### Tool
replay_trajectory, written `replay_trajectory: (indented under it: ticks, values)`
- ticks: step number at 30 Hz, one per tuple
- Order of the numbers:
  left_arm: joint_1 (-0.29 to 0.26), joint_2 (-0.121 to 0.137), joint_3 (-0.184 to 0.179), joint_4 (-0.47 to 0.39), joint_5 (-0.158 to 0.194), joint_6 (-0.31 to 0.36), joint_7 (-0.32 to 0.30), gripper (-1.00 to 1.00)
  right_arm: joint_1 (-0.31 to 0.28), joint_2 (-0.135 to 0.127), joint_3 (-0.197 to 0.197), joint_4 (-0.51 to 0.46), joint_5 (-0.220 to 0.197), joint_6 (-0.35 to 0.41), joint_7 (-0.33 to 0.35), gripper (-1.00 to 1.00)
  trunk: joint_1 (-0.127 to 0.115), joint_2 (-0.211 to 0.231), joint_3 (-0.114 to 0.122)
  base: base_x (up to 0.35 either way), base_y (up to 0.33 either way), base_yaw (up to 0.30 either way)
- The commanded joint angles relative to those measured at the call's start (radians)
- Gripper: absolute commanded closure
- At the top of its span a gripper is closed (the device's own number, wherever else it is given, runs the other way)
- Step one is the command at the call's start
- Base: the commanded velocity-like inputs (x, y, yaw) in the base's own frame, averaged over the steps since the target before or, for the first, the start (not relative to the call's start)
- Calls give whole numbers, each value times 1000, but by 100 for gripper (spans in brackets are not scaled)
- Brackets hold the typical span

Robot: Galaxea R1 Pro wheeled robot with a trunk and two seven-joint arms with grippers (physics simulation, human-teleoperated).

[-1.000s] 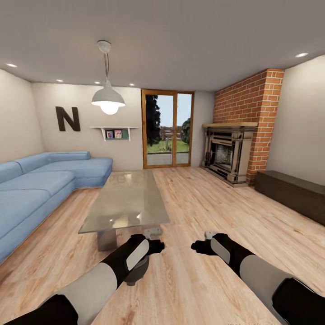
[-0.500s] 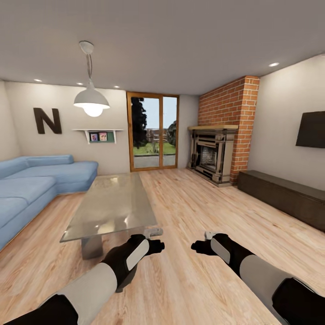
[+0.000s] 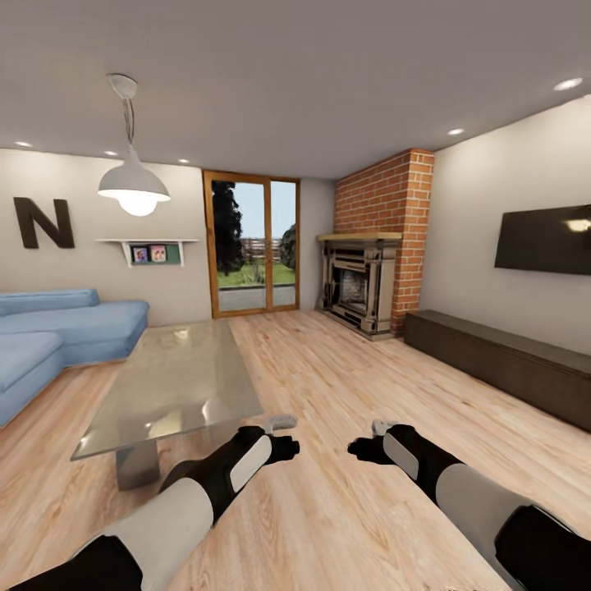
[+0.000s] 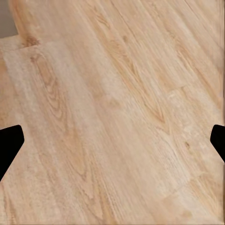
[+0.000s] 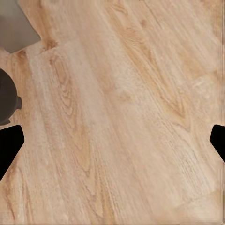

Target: Place each of the two pumpkins and all three candles from the living room inside a cabinet in the living room (use any cabinet), then make sure every cabinet is closed, and position the cauldron so it is next to a table in the living room.

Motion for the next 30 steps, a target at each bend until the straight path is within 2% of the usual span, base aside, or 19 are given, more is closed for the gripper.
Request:
replay_trajectory:
  ticks: [1,30]
  values:
    - [-1,1,-7,-2,11,1,9,-100,-1,-1,7,-3,-10,3,-9,-100,0,-1,0,0,0,-213]
    - [-1,1,-7,-2,11,1,9,-100,-1,-1,7,-3,-9,3,-14,-100,0,-1,34,0,0,-213]
